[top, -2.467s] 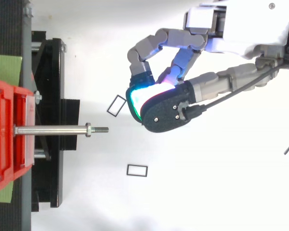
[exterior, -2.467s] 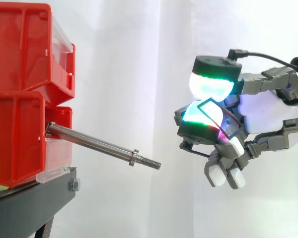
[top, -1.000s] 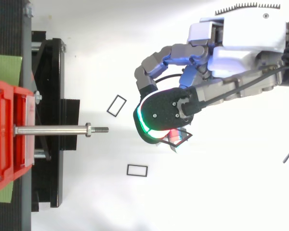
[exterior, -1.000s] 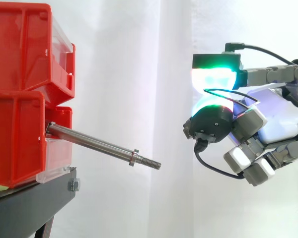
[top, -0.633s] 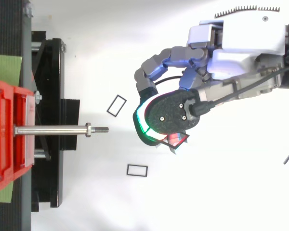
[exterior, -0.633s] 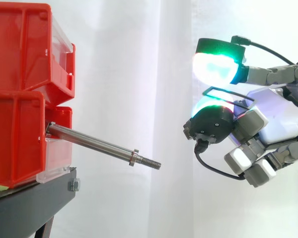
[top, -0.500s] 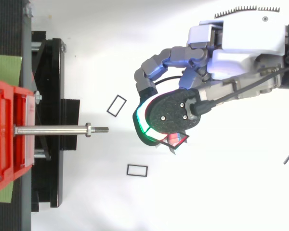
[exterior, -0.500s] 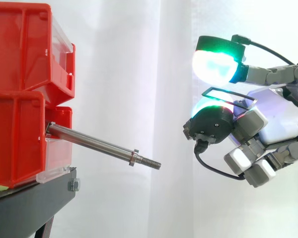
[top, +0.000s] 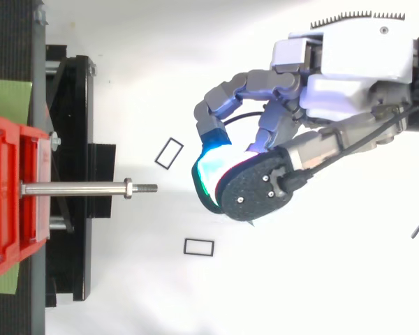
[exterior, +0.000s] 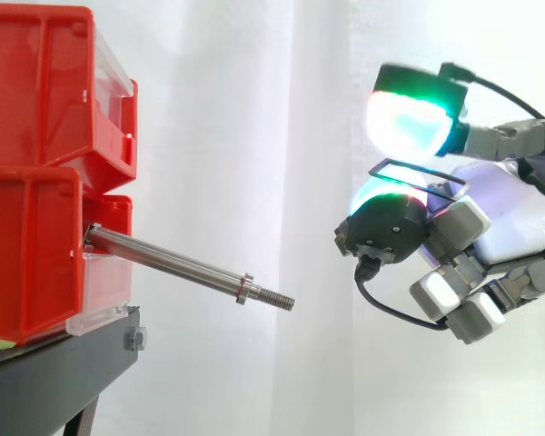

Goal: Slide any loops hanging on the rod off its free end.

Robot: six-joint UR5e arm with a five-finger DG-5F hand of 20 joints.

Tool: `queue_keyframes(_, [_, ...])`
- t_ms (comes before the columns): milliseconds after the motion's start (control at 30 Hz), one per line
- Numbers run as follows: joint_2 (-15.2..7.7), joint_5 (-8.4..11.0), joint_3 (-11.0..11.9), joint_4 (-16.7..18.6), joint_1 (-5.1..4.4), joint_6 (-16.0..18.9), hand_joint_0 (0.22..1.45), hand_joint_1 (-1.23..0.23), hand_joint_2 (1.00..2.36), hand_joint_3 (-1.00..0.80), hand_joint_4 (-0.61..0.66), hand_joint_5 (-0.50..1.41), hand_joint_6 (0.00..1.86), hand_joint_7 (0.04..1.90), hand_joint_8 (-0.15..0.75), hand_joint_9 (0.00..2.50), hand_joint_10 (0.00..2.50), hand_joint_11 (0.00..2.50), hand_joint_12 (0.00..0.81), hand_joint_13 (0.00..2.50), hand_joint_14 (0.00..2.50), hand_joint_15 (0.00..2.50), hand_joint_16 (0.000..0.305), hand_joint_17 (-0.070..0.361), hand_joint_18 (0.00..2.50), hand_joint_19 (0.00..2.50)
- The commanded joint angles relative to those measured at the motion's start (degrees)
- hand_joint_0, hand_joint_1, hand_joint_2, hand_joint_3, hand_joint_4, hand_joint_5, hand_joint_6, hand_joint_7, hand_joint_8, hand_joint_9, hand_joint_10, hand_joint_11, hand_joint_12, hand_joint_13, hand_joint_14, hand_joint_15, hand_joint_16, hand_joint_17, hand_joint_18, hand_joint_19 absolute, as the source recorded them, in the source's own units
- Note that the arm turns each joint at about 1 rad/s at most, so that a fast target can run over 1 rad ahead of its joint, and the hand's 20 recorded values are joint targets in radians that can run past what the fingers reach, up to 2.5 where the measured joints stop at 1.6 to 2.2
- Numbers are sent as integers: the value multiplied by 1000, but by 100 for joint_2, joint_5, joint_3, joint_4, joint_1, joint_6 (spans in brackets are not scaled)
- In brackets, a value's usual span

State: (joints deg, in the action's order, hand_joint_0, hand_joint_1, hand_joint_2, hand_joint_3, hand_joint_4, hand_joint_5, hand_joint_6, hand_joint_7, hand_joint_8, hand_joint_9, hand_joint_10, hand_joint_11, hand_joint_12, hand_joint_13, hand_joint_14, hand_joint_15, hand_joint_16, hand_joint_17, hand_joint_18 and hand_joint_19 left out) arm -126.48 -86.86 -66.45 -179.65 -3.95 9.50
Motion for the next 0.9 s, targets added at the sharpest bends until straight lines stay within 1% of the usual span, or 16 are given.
queue_keyframes(0, [0, -6, 0, 0, 0, 0, 569, -717, 1025, -200, 201, -172, 831, 1402, 371, 1182, 24, 670, 402, 994, 13, 334, 67, 150, 920, 654])
queue_keyframes(100, [0, -6, 0, 0, 0, 0, 557, -705, 1033, -85, 169, -164, 853, 1426, 377, 1204, 22, 674, 402, 999, 15, 339, 66, 150, 924, 659])
queue_keyframes(200, [0, -15, 0, 9, 0, 0, 556, -699, 1034, -25, 147, -154, 859, 1459, 382, 1231, 22, 690, 403, 1002, 13, 340, 66, 149, 924, 662])
queue_keyframes(500, [0, 11, 0, 18, 0, 0, 558, -702, 1033, 5, 105, -148, 860, 1466, 378, 1233, 25, 692, 407, 998, 13, 334, 66, 149, 925, 661])
queue_keyframes(600, [-9, 38, 0, 0, 0, -88, 560, -708, 1033, 9, 97, -147, 860, 1478, 371, 1216, 25, 677, 407, 980, 13, 333, 66, 150, 917, 652])
queue_keyframes(633, [0, 38, 0, 9, 0, -159, 562, -709, 1033, 4, 95, -147, 860, 1479, 372, 1215, 24, 679, 408, 976, 13, 330, 66, 149, 916, 652])
queue_keyframes(667, [-9, 38, 0, 18, 0, -334, 563, -711, 1033, 3, 91, -148, 860, 1476, 371, 1212, 24, 685, 407, 968, 13, 335, 66, 149, 911, 653])
queue_keyframes(700, [-9, 38, 0, 26, 0, -616, 564, -712, 1032, -1, 87, -148, 860, 1474, 368, 1203, 25, 677, 405, 960, 14, 326, 66, 149, 905, 654])
queue_keyframes(733, [0, 38, 0, 26, 0, -756, 565, -713, 1032, -3, 83, -148, 860, 1475, 370, 1203, 22, 676, 402, 952, 13, 327, 66, 148, 903, 655])
queue_keyframes(767, [0, 38, 0, 35, 17, -1020, 565, -715, 1032, -3, 82, -148, 860, 1475, 368, 1200, 23, 682, 402, 950, 13, 329, 66, 149, 900, 645])
queue_keyframes(833, [0, 38, 0, 44, 35, -1389, 565, -718, 1033, 5, 75, -148, 860, 1481, 368, 1196, 22, 674, 401, 946, 13, 325, 66, 148, 896, 646])
queue_keyframes(867, [0, 38, 0, 53, 35, -1723, 566, -720, 1033, 13, 65, -148, 861, 1480, 368, 1195, 25, 672, 399, 943, 13, 329, 66, 147, 893, 645])
